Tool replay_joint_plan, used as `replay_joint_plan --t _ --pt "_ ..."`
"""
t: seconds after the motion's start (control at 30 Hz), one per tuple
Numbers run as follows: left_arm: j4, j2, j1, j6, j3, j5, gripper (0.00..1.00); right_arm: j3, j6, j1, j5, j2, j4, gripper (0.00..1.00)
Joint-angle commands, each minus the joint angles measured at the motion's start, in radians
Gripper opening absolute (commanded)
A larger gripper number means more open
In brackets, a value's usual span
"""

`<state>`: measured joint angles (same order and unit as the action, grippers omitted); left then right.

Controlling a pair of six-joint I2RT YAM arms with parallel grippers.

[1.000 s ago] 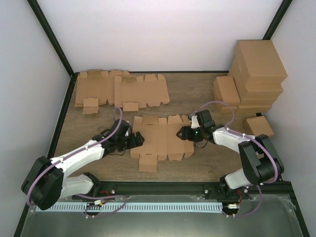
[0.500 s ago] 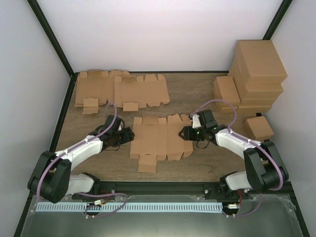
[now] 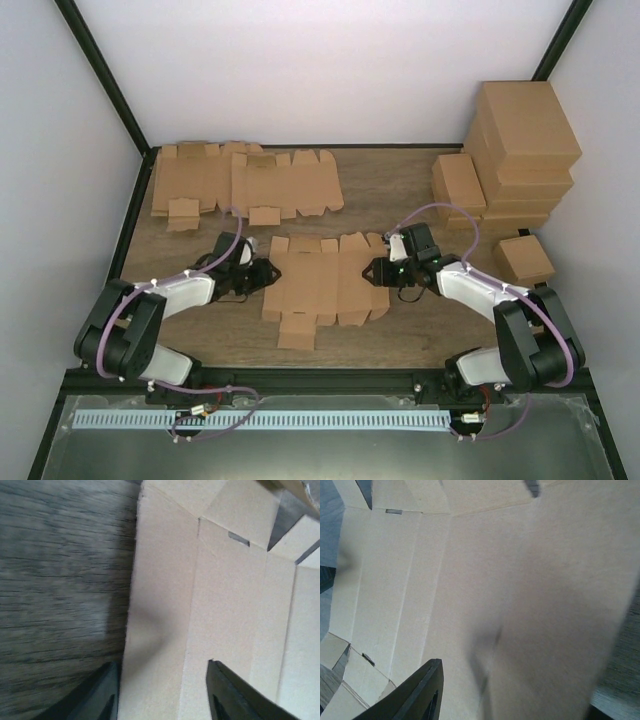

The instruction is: Fold the paper box

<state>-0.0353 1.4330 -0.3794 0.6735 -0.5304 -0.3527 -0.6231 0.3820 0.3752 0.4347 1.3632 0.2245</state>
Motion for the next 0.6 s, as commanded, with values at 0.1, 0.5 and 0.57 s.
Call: replay_joint_plan --t 0.1,0.5,0.57 --pt "0.075 0.051 0.003 -0.038 0.016 -0.107 0.31 -0.001 -0.009 -0.004 0.018 -0.02 0.002 0.44" --pt "-0.076 0.006 0.001 -0.119 -0.08 -0.112 0.06 0.035 0.009 -0.004 0.027 -0.061 0.008 0.45" --pt "-0.113 -0.017 0.002 -0.126 -0.103 -0.115 0.06 0.042 0.013 -0.004 0.038 -0.065 0.007 0.45"
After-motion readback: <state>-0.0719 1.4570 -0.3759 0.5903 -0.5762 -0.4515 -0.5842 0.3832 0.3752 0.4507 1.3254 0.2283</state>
